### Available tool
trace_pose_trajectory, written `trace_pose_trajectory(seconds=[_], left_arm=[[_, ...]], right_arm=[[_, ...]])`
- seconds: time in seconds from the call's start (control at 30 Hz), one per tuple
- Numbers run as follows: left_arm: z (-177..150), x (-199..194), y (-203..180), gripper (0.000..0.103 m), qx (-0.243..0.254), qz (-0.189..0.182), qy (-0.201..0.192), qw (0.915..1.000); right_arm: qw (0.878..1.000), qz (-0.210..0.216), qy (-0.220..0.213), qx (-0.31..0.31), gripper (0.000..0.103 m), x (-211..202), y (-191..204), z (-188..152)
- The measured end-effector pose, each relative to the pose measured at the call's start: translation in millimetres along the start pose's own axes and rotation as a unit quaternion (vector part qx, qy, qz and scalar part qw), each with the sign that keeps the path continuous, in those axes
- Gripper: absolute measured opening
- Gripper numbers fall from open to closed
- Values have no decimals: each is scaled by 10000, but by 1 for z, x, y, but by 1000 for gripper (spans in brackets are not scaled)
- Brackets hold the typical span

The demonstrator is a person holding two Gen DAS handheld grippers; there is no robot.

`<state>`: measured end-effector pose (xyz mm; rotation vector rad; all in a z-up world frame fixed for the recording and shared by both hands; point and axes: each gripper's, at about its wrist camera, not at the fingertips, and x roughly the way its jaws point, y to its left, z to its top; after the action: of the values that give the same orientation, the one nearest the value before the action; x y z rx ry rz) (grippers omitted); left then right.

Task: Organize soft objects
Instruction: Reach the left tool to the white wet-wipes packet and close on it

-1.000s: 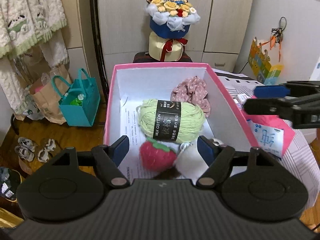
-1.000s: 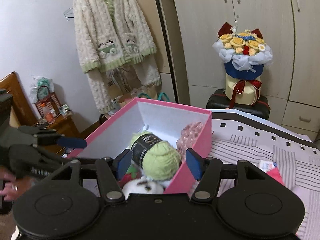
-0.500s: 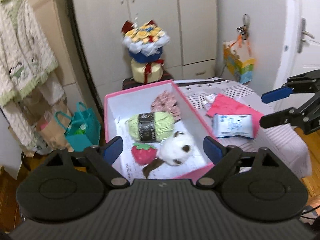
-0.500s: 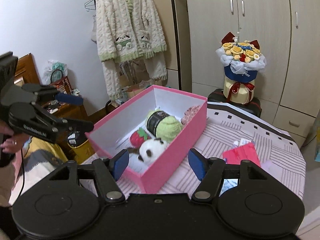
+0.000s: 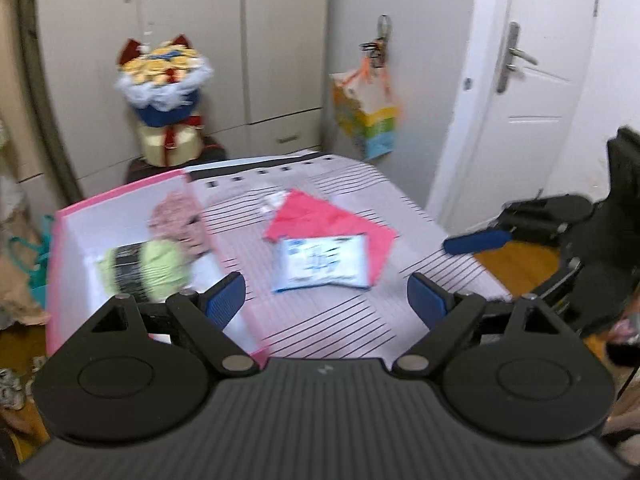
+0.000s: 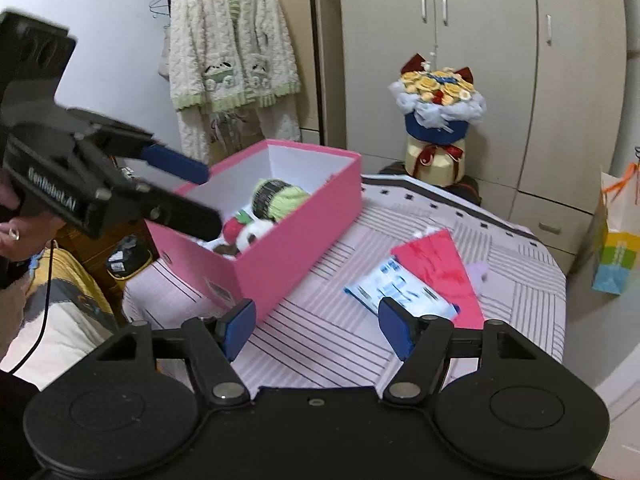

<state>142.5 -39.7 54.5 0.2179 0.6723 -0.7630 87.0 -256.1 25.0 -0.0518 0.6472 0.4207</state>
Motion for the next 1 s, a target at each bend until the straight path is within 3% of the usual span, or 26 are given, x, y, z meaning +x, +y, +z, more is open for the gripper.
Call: trace_pose_trajectory(seconds=[0.27, 0.47, 0.73, 1.0], left_arm=[[2, 72, -15, 84, -308, -338, -2, 9990], [3, 116, -9, 83, -936, -610, -29, 9937], [5, 171, 3, 79, -1021, 462, -114, 9936], [-6, 213, 25, 69, -1562, 720, 265, 9847]], right_arm=[[9997, -179, -112, 105, 73, 31, -30, -30], [9984, -521, -196, -78, 72, 73, -54, -46], [9966, -753, -206, -263, 72, 111, -59, -56], [9922, -1212, -18, -285, 72, 140, -51, -65]])
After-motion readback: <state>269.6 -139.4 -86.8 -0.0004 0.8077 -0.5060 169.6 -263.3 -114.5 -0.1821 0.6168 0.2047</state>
